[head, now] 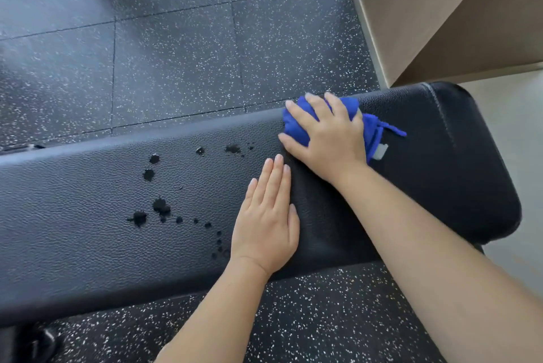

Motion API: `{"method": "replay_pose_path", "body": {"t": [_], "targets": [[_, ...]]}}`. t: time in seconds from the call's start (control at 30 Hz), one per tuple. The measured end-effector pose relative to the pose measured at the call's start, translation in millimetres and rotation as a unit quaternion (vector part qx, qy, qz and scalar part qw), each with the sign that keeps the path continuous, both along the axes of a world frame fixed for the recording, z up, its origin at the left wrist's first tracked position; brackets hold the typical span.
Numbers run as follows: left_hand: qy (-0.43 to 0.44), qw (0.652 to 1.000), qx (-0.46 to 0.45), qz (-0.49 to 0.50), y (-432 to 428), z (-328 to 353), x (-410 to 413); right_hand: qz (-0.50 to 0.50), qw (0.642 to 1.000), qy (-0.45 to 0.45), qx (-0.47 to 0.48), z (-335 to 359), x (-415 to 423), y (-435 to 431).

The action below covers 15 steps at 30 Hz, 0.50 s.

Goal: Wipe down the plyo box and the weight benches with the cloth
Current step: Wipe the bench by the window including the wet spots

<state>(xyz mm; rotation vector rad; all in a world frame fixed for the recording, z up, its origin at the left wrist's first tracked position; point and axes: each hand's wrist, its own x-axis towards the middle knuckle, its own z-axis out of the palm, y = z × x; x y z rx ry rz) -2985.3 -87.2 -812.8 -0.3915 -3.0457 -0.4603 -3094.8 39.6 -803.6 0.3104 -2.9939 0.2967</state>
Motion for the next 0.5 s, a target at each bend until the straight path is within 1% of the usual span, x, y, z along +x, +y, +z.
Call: {"method": "replay_pose_path", "body": {"t": [0.07, 0.13, 0.23, 0.4, 0.5], "targets": [[0.003, 1.000, 0.002, -0.001, 1, -1, -1, -0.015, 0.999, -0.039, 0.002, 2, -23, -6], [0.008, 1.000, -0.008, 0.003, 2, -1, -2, -0.014, 1.000, -0.024, -0.013, -1, -18, -6], [0.006, 1.000, -0.015, 0.008, 2, 1, -2, -0.003, 0.999, 0.032, -0.024, -8, 23, 0], [0.018, 0.999, 0.039, 0.005, -23, 14, 12, -0.017, 0.999, 0.019, -0.021, -5, 99, -1], [0.036, 0.999, 0.011, 0.004, -64, 23, 27, -0.011, 1.000, 0.027, -0.009, -6, 131, -11]]}}
